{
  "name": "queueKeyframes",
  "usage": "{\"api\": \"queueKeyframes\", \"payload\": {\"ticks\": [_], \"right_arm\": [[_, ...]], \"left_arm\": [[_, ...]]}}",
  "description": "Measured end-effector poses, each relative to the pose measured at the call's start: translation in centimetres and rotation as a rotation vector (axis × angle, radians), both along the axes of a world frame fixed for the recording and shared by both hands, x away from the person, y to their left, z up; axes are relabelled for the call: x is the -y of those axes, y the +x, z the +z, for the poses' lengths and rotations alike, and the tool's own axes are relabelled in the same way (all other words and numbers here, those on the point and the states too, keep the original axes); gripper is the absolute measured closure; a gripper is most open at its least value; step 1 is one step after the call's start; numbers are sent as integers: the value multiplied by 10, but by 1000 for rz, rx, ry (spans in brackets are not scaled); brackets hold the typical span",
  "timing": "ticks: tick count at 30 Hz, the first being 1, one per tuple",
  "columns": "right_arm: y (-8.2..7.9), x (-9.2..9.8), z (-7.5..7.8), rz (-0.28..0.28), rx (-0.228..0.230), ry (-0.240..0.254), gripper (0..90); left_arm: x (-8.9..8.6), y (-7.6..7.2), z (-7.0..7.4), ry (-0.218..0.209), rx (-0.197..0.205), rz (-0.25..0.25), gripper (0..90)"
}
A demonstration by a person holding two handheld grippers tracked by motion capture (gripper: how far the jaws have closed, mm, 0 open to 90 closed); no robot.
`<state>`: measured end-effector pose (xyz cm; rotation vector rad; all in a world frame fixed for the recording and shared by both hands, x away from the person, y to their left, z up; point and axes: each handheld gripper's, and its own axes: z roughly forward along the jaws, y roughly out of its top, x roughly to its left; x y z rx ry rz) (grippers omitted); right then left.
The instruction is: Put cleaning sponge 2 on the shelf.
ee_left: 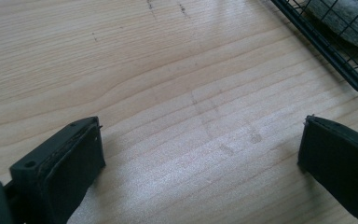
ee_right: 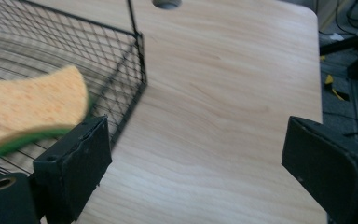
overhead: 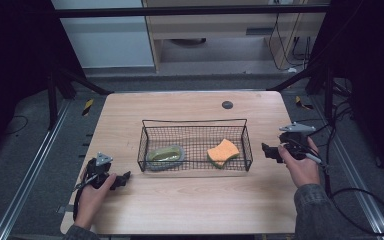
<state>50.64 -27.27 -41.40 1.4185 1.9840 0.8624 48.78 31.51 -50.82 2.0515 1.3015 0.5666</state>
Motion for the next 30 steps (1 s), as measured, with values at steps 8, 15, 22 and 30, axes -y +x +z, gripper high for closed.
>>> {"api": "queueKeyframes", "payload": {"ticks": [8,15,22,30], "right_arm": [[-10,21,-29,-66,-29,7,96],[-16,35,-61,-110,-83,21,101],[-15,42,-85,-142,-116,54,94],[-6,36,-96,-156,-77,67,75]], "left_arm": [[0,0,0,1,-1,1,0],[1,0,0,0,-1,1,0],[1,0,0,-2,0,2,0],[1,0,0,-3,0,2,0]]}}
